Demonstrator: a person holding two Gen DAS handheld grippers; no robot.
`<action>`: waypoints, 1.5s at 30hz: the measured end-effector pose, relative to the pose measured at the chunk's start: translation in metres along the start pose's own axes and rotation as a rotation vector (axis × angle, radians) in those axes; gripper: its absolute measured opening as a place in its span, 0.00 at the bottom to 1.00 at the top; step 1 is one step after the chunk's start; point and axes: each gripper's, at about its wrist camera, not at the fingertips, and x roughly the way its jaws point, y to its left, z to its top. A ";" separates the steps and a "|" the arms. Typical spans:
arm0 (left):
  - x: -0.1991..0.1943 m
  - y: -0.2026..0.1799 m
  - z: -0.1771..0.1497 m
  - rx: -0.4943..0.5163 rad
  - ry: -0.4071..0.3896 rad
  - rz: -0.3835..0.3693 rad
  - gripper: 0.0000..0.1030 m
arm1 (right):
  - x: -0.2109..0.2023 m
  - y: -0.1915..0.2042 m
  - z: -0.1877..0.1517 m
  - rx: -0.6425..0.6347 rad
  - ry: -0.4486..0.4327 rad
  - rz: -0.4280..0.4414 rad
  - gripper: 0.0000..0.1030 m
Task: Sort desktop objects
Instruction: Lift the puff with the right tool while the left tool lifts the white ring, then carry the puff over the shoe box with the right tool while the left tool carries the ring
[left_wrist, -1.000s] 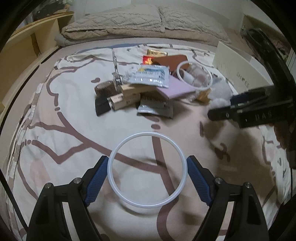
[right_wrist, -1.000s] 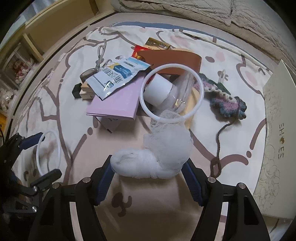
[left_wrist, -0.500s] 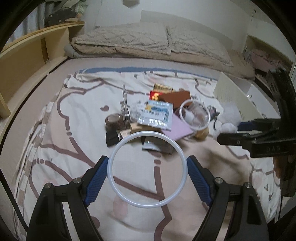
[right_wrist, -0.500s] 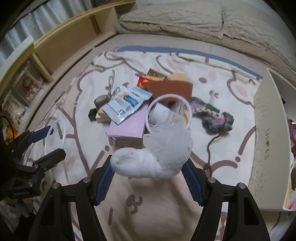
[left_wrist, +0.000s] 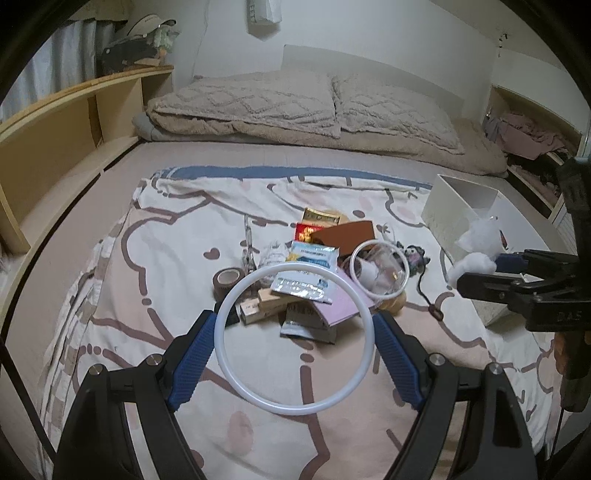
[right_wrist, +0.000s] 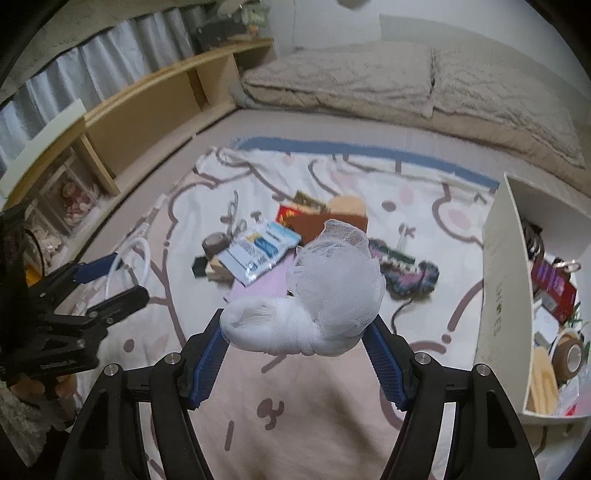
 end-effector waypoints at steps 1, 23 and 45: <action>-0.001 -0.002 0.002 0.002 -0.006 0.000 0.82 | -0.003 0.000 0.001 -0.005 -0.015 -0.003 0.70; -0.024 -0.050 0.038 0.011 -0.113 0.019 0.82 | -0.067 -0.055 0.000 0.031 -0.165 -0.127 0.70; -0.012 -0.139 0.066 0.046 -0.170 -0.073 0.82 | -0.123 -0.156 -0.014 0.225 -0.259 -0.265 0.70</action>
